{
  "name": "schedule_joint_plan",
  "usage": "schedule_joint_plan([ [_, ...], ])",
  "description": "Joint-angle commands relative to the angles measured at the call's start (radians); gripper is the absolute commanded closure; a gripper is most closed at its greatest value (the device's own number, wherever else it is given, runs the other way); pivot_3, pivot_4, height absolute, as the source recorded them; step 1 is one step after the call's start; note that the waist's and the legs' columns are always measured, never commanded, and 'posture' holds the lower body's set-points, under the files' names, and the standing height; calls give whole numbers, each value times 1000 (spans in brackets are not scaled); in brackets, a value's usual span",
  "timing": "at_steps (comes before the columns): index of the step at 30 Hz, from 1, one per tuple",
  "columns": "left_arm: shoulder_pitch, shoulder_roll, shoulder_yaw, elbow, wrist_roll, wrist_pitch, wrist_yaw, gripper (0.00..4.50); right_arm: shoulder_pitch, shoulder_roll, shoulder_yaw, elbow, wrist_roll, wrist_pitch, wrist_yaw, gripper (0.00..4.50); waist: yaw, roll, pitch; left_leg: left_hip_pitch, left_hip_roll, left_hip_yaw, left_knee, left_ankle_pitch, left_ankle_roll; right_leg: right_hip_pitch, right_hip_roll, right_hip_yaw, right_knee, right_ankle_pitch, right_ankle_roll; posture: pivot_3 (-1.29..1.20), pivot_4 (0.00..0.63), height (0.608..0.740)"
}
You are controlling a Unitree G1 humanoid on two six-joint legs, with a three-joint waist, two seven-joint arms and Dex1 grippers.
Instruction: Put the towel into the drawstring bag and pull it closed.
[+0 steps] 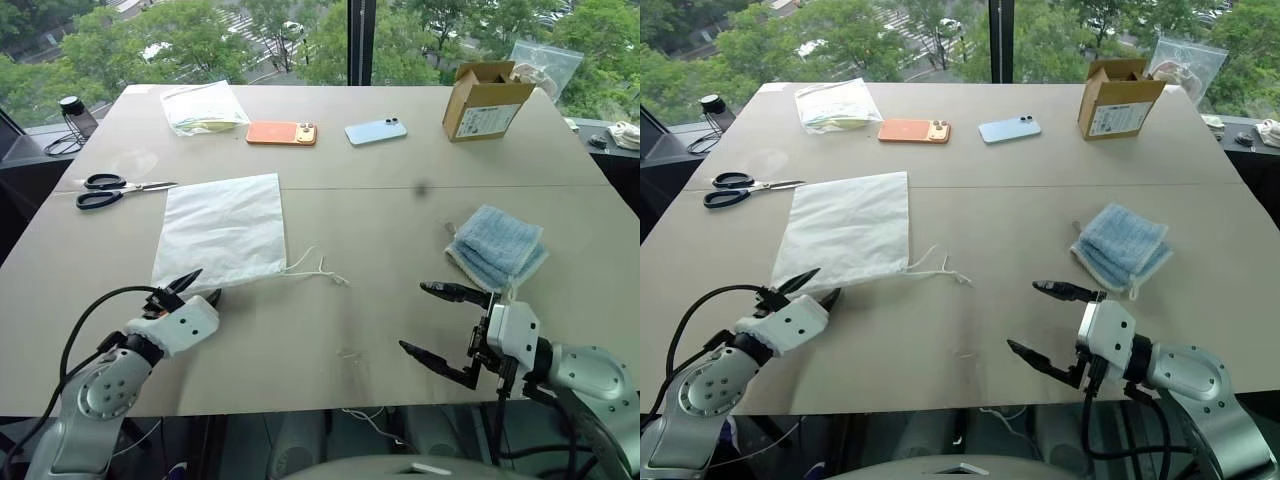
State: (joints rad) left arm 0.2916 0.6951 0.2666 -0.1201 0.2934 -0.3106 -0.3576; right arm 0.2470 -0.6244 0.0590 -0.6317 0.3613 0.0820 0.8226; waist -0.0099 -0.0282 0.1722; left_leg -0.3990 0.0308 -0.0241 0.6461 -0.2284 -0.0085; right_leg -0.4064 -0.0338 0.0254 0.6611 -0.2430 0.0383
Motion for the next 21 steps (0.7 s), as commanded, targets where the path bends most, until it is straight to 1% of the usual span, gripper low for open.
schedule_joint_plan([
  [1,-18,1,2,-25,16,10,20,2193,-1,-2,-8,-20,9,-12,5,0,0,0,0,0,0,0,0,0,0,0,0,0,0,0,0,0,150,740],
  [7,-39,-13,-13,-25,13,21,24,2193,10,-6,-16,-35,9,-3,-2,0,-1,0,0,0,0,0,0,0,0,0,0,0,0,0,0,0,150,740],
  [12,-19,-5,-6,-30,-46,6,-21,2193,5,-5,-14,-39,6,5,-10,0,-1,0,0,0,0,0,0,0,0,0,0,0,0,0,0,0,150,740],
  [13,-5,-2,-2,-29,-89,-4,-49,2193,4,-4,-12,-39,6,5,-12,0,-2,0,0,0,0,0,0,0,0,0,0,0,0,0,0,0,150,740],
  [15,11,5,14,-18,-118,-19,-64,2193,4,-1,-7,-38,3,5,-13,0,-4,0,0,0,0,1,0,0,0,0,0,1,0,0,0,0,150,740],
  [21,-9,7,30,-6,-110,-15,-47,2193,0,6,6,-28,-3,0,-14,0,2,0,0,0,0,0,0,0,0,0,0,0,0,0,0,0,150,740],
])
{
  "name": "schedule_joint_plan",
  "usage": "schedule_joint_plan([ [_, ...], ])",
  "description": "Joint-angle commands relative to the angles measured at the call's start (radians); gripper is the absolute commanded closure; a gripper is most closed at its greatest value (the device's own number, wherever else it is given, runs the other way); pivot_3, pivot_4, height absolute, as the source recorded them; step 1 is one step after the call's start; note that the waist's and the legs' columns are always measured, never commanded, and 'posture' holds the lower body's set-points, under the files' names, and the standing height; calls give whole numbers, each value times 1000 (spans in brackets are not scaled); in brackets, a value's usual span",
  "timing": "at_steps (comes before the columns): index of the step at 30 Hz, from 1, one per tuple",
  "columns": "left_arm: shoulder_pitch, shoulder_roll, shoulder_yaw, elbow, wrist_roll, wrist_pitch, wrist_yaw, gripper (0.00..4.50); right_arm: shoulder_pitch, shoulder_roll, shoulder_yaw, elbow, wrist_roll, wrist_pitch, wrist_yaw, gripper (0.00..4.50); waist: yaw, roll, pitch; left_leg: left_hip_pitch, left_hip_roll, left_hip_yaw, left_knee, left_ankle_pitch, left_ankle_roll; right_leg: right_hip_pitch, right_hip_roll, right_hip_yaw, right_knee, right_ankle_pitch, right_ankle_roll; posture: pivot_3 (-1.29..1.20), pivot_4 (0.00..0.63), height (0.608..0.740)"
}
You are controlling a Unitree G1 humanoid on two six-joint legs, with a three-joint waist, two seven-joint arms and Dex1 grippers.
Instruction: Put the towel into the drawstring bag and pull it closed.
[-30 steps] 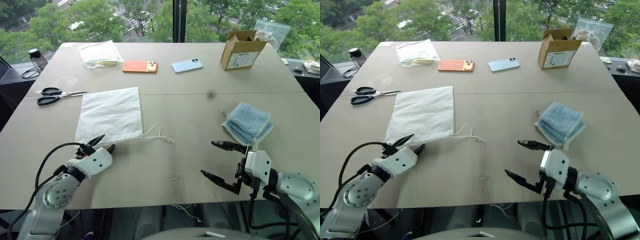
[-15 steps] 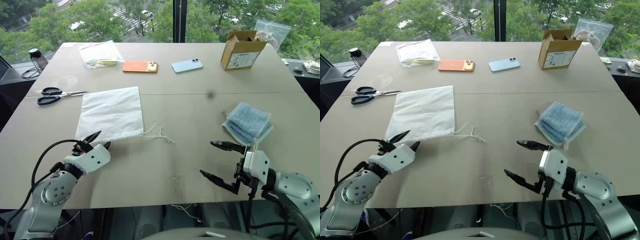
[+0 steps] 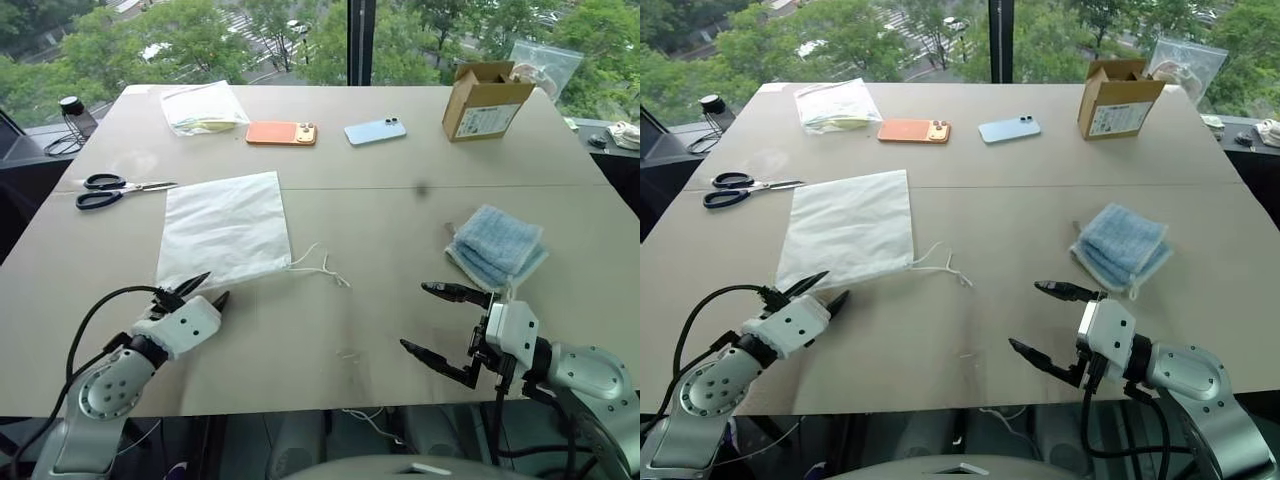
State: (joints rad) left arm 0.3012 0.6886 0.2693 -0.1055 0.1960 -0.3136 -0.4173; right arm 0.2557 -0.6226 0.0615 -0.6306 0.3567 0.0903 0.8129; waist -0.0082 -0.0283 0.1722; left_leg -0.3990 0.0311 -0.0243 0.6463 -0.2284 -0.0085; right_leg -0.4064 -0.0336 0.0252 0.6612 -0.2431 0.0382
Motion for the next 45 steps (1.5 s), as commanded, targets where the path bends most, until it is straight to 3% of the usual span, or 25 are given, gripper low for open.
schedule_joint_plan([
  [1,-22,13,28,-20,-10,-9,14,2193,-10,5,4,-28,1,-9,-5,0,1,0,0,0,0,0,0,0,0,0,0,0,0,0,0,0,150,740],
  [20,-119,2,-18,27,-15,26,6,2193,-11,8,9,-38,-13,0,-23,0,-1,0,0,0,0,0,0,0,0,0,0,0,0,0,0,0,150,740],
  [23,-135,-6,-39,-15,-111,121,-77,3018,-16,11,14,-34,-18,0,-26,0,-2,0,0,0,0,0,0,0,0,0,0,0,0,0,0,0,150,740],
  [26,-143,-18,-56,-103,-286,313,-190,4408,-18,15,18,-34,-22,2,-28,0,-3,0,0,0,0,0,0,0,0,0,1,0,0,0,0,0,150,740],
  [31,-208,2,-10,-290,-743,853,-287,4463,-20,20,20,-32,-30,3,-35,0,-2,0,0,0,0,0,1,0,0,0,1,0,1,0,0,0,150,740],
  [36,-309,29,71,-320,-1191,1315,-216,4463,-26,30,21,-35,-55,17,-67,0,-7,0,0,0,-2,-2,2,0,0,1,3,0,2,0,0,0,150,740],
  [40,-359,27,32,-303,-1214,1420,-133,4463,-24,34,27,-42,-64,20,-76,0,-6,0,0,0,-3,-2,2,0,0,1,3,0,2,0,0,0,150,740],
  [44,-377,50,-84,-328,-1053,1307,-158,4463,-20,36,31,-51,-68,22,-88,0,-4,0,0,0,-4,-2,2,0,0,1,2,1,2,0,0,0,150,740],
  [45,-389,49,-104,-322,-1020,1279,-157,3926,-16,36,31,-56,-68,23,-90,0,-4,0,0,0,-4,-2,2,0,0,1,2,1,2,0,0,0,150,740],
])
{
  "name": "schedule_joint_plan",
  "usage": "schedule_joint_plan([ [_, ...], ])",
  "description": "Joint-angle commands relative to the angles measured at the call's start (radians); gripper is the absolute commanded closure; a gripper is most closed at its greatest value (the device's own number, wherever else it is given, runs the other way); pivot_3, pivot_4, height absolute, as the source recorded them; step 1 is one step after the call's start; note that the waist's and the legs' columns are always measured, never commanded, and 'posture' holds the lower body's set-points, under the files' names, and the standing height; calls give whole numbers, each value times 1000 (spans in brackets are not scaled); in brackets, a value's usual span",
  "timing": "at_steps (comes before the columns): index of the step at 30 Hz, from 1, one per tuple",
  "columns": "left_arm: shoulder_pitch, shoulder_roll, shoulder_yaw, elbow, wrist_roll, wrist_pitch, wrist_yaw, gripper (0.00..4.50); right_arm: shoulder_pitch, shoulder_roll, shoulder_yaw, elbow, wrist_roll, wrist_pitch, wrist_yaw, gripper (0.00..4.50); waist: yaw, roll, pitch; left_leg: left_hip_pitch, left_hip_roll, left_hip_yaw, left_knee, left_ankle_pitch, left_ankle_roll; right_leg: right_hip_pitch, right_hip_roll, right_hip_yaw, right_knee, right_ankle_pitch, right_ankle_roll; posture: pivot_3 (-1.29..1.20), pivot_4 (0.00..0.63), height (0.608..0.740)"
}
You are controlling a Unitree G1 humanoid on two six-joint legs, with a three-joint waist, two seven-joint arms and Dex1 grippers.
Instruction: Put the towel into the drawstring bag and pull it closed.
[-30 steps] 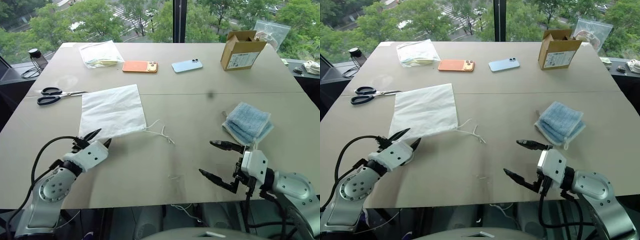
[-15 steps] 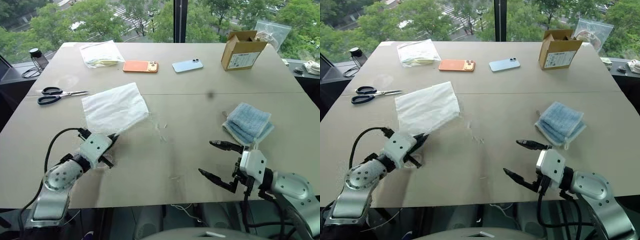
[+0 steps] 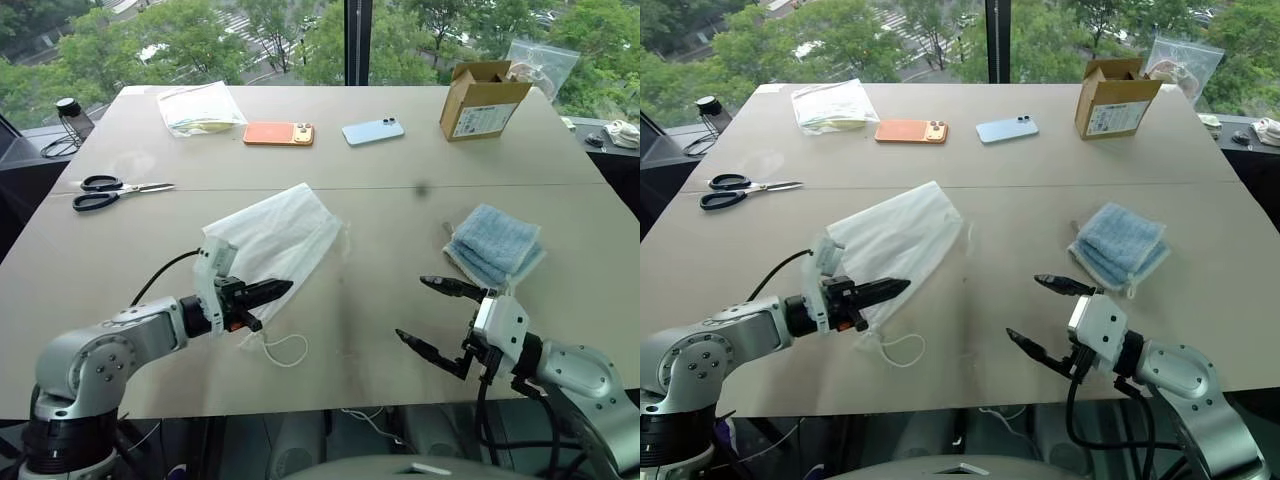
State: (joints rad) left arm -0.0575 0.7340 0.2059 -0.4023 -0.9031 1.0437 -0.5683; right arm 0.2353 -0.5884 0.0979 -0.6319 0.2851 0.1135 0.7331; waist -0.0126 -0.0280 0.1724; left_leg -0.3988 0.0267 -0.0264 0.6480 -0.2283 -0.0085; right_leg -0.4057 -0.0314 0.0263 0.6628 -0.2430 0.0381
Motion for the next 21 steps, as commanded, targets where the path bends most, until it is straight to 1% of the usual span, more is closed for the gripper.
schedule_joint_plan([
  [1,-34,14,-70,-25,128,-120,-14,3726,9,3,-7,-60,8,-1,-11,0,3,0,0,0,0,0,0,0,0,0,0,0,0,0,0,0,150,740],
  [4,-34,31,-121,-19,229,-210,-41,2419,25,8,-9,-73,17,-13,-11,0,3,0,0,0,0,0,0,0,0,0,0,0,0,0,0,0,150,740],
  [5,-33,36,-131,-13,246,-232,-64,1878,27,10,-6,-75,14,-13,-13,0,2,0,0,0,0,0,0,0,0,0,0,0,0,0,0,0,150,740],
  [11,-75,47,-139,36,249,-247,-165,1878,24,24,9,-78,-3,-13,-27,0,1,0,0,0,0,0,0,0,0,0,0,0,0,0,0,0,150,740],
  [18,-123,72,-178,88,302,-290,-268,1878,29,36,18,-76,-21,-21,-43,0,1,0,0,-1,0,0,0,0,0,0,-1,0,-1,0,0,0,150,740],
  [21,-133,70,-182,107,316,-298,-287,1878,33,37,22,-77,-27,-25,-47,0,0,0,0,-1,0,0,0,0,0,0,0,0,-1,0,0,0,150,740],
])
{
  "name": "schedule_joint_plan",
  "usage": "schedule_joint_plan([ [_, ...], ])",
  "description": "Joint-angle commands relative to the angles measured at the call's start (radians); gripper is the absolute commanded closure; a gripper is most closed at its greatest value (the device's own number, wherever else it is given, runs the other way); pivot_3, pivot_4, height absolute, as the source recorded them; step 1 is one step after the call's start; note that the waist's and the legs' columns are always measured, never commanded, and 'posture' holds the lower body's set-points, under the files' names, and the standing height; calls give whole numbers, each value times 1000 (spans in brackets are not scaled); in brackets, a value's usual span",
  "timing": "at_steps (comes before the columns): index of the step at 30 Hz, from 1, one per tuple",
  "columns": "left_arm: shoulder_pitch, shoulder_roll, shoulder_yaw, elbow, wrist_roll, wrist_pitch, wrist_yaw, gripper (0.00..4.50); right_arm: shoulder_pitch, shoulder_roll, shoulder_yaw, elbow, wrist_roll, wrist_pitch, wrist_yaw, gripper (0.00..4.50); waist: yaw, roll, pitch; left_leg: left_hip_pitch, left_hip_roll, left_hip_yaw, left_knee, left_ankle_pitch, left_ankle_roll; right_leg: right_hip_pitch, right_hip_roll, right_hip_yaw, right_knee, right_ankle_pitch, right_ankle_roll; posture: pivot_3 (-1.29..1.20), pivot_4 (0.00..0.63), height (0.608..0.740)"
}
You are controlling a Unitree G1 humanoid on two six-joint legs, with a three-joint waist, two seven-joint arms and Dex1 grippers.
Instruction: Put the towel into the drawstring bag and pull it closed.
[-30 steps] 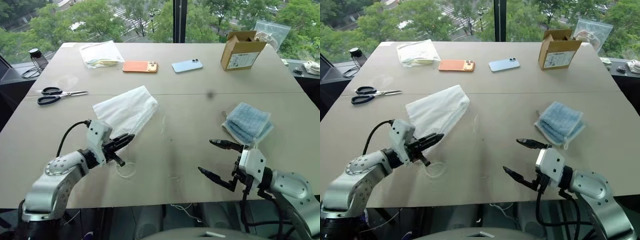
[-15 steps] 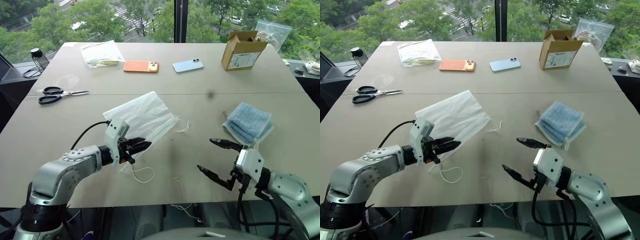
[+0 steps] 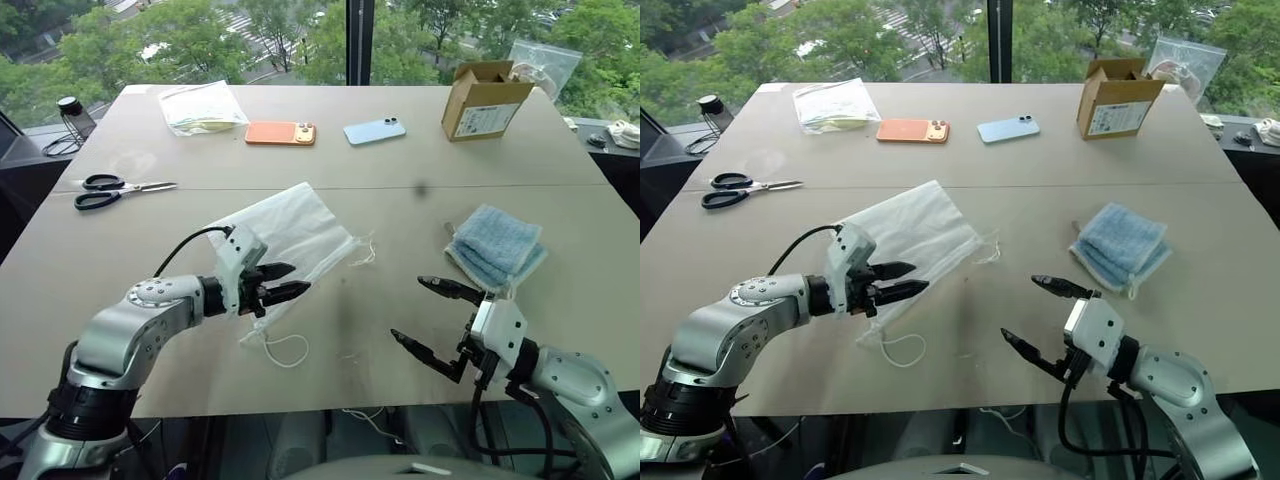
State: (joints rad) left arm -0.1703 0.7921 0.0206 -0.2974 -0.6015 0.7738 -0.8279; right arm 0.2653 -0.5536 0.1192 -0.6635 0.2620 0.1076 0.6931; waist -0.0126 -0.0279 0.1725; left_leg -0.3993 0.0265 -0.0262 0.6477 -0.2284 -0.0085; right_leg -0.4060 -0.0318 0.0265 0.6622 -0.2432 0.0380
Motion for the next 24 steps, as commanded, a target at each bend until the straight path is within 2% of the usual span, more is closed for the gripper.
schedule_joint_plan([
  [1,-23,9,4,8,17,-28,-31,1878,4,3,2,-45,-6,-20,-8,0,1,0,0,0,0,0,0,0,0,0,0,0,0,0,0,0,150,740],
  [6,-41,-2,-19,34,60,-46,-38,1878,-1,4,1,-41,-9,-18,-9,0,1,0,0,0,0,0,0,0,0,0,0,0,0,0,0,0,150,740],
  [11,-44,-24,8,26,17,-6,-46,1878,-3,1,-2,-41,-7,-13,-8,0,1,0,0,0,0,0,0,0,0,0,0,0,0,0,0,0,150,740],
  [24,-35,-54,-15,2,41,-25,-46,1878,0,-10,-9,-41,0,-11,7,0,1,0,0,0,0,0,0,0,0,0,0,0,0,0,0,0,150,740],
])
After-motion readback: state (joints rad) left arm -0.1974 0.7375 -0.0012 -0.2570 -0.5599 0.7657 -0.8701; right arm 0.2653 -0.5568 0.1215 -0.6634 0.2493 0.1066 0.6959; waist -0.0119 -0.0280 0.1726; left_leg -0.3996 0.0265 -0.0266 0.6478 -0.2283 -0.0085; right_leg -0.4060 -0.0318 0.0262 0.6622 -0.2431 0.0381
